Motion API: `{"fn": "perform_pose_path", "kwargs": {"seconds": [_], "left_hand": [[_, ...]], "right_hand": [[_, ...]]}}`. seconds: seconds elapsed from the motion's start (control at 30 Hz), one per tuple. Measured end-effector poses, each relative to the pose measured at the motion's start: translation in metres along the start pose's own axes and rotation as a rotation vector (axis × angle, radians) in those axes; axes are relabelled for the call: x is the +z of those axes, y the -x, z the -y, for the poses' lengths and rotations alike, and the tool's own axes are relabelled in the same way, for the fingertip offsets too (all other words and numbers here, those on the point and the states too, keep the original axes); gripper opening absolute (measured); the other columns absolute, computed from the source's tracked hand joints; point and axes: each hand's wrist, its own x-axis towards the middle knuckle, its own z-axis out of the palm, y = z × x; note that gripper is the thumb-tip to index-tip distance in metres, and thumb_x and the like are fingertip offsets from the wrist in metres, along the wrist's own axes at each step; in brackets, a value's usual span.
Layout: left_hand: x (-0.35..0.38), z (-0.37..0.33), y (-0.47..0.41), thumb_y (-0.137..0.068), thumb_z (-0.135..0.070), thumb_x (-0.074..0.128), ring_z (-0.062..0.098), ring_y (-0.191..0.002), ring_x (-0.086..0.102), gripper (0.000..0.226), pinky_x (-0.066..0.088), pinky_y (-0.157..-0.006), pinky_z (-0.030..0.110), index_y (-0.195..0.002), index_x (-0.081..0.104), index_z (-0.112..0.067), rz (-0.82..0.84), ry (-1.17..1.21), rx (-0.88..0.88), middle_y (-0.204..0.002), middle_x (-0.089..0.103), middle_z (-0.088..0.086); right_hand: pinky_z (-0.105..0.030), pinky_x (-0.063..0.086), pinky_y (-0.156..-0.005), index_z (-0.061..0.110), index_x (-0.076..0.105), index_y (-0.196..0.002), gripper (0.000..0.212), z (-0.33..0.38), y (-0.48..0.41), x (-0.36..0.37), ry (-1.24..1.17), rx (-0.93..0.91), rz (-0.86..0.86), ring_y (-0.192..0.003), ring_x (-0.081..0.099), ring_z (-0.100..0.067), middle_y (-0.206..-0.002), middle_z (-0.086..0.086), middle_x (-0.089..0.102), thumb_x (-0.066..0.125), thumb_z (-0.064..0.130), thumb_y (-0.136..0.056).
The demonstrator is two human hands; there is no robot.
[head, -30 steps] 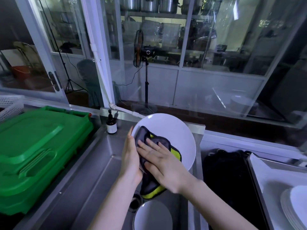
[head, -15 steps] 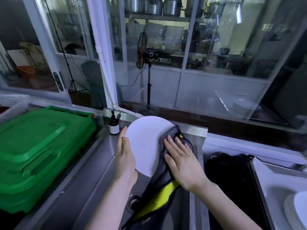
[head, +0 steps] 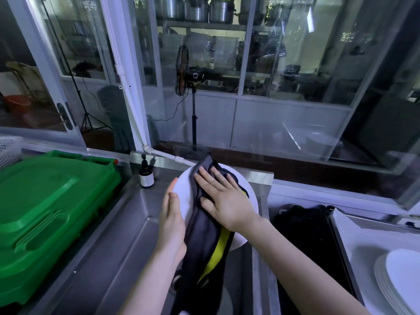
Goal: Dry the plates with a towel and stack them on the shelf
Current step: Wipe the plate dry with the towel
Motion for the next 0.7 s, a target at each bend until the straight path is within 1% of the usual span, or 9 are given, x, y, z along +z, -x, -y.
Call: {"fn": "perform_pose_path", "kwargs": {"seconds": [0.07, 0.13, 0.2, 0.27, 0.37, 0.47, 0.57, 0.6, 0.7], "left_hand": [[-0.003, -0.003, 0.000, -0.111, -0.030, 0.030, -0.025, -0.119, 0.044, 0.035, 0.035, -0.087, -0.003, -0.130, 0.053, -0.047, 0.021, -0.064, 0.049, -0.129, 0.051, -0.039], [-0.006, -0.005, 0.003, -0.111, -0.026, 0.030, -0.032, -0.114, 0.041, 0.036, 0.031, -0.083, -0.008, -0.129, 0.054, -0.046, 0.052, -0.125, 0.071, -0.125, 0.053, -0.044], [-0.012, -0.002, 0.005, -0.111, -0.028, 0.030, -0.029, -0.120, 0.040, 0.038, 0.032, -0.090, -0.003, -0.127, 0.057, -0.051, 0.071, -0.138, 0.066, -0.125, 0.054, -0.047], [-0.019, 0.002, 0.003, -0.110, -0.034, 0.030, -0.021, -0.127, 0.041, 0.039, 0.032, -0.103, 0.012, -0.126, 0.058, -0.056, 0.047, -0.117, 0.030, -0.128, 0.054, -0.044], [-0.025, 0.003, 0.000, -0.109, -0.043, 0.028, -0.014, -0.132, 0.040, 0.037, 0.031, -0.115, 0.031, -0.126, 0.056, -0.062, 0.021, -0.129, -0.022, -0.127, 0.052, -0.047], [-0.026, 0.000, -0.004, -0.108, -0.046, 0.028, -0.016, -0.128, 0.041, 0.037, 0.032, -0.116, 0.034, -0.122, 0.056, -0.065, -0.020, -0.113, -0.039, -0.126, 0.052, -0.046], [-0.028, -0.003, -0.011, -0.109, -0.040, 0.028, 0.001, -0.132, 0.050, 0.039, 0.037, -0.115, 0.039, -0.127, 0.058, -0.056, -0.051, -0.059, -0.025, -0.135, 0.059, -0.028], [-0.028, -0.004, -0.012, -0.109, -0.038, 0.028, 0.001, -0.129, 0.053, 0.039, 0.040, -0.112, 0.038, -0.127, 0.059, -0.055, -0.041, -0.054, -0.032, -0.133, 0.061, -0.026], [-0.033, -0.007, -0.015, -0.110, -0.035, 0.029, -0.015, -0.106, 0.061, 0.042, 0.049, -0.094, 0.026, -0.115, 0.062, -0.062, 0.015, -0.104, -0.042, -0.113, 0.066, -0.037]], "right_hand": [[-0.032, -0.005, -0.120, 0.037, 0.011, -0.155, 0.061, -0.008, -0.006, 0.001, 0.004, 0.049, -0.035, -0.151, -0.004, -0.010, -0.161, 0.021, -0.001, 0.039, 0.039, -0.100], [-0.036, 0.002, -0.122, 0.032, 0.013, -0.156, 0.064, -0.020, -0.013, -0.002, -0.051, 0.169, -0.076, -0.151, 0.000, -0.016, -0.163, 0.014, 0.002, 0.042, 0.032, -0.099], [-0.038, 0.017, -0.120, 0.029, 0.020, -0.155, 0.062, -0.032, -0.018, -0.011, -0.200, 0.269, -0.075, -0.150, 0.016, -0.021, -0.163, 0.008, 0.016, 0.044, 0.026, -0.097], [-0.037, 0.036, -0.109, 0.032, 0.033, -0.149, 0.057, -0.039, -0.016, -0.018, -0.306, 0.278, -0.072, -0.138, 0.039, -0.020, -0.153, 0.006, 0.040, 0.046, 0.026, -0.094], [-0.031, 0.041, -0.094, 0.035, 0.048, -0.136, 0.049, -0.040, -0.005, -0.019, -0.419, 0.347, -0.153, -0.121, 0.053, -0.017, -0.130, 0.008, 0.060, 0.050, 0.031, -0.087], [-0.031, 0.045, -0.098, 0.032, 0.060, -0.119, 0.035, -0.037, 0.014, -0.010, -0.774, 0.502, -0.257, -0.113, 0.059, -0.009, -0.116, 0.014, 0.067, 0.066, 0.039, -0.085], [-0.018, 0.048, -0.090, 0.032, 0.059, -0.113, 0.051, -0.030, 0.036, 0.007, -0.879, 0.532, -0.295, -0.107, 0.060, 0.005, -0.111, 0.016, 0.068, 0.084, 0.042, -0.070], [-0.017, 0.049, -0.089, 0.030, 0.058, -0.112, 0.052, -0.030, 0.039, 0.011, -0.895, 0.537, -0.299, -0.106, 0.061, 0.004, -0.110, 0.015, 0.068, 0.087, 0.033, -0.069], [-0.038, 0.051, -0.098, 0.014, 0.062, -0.116, 0.051, -0.037, 0.038, 0.005, -1.029, 0.509, -0.275, -0.109, 0.065, -0.019, -0.111, -0.003, 0.071, 0.085, 0.009, -0.071]]}}
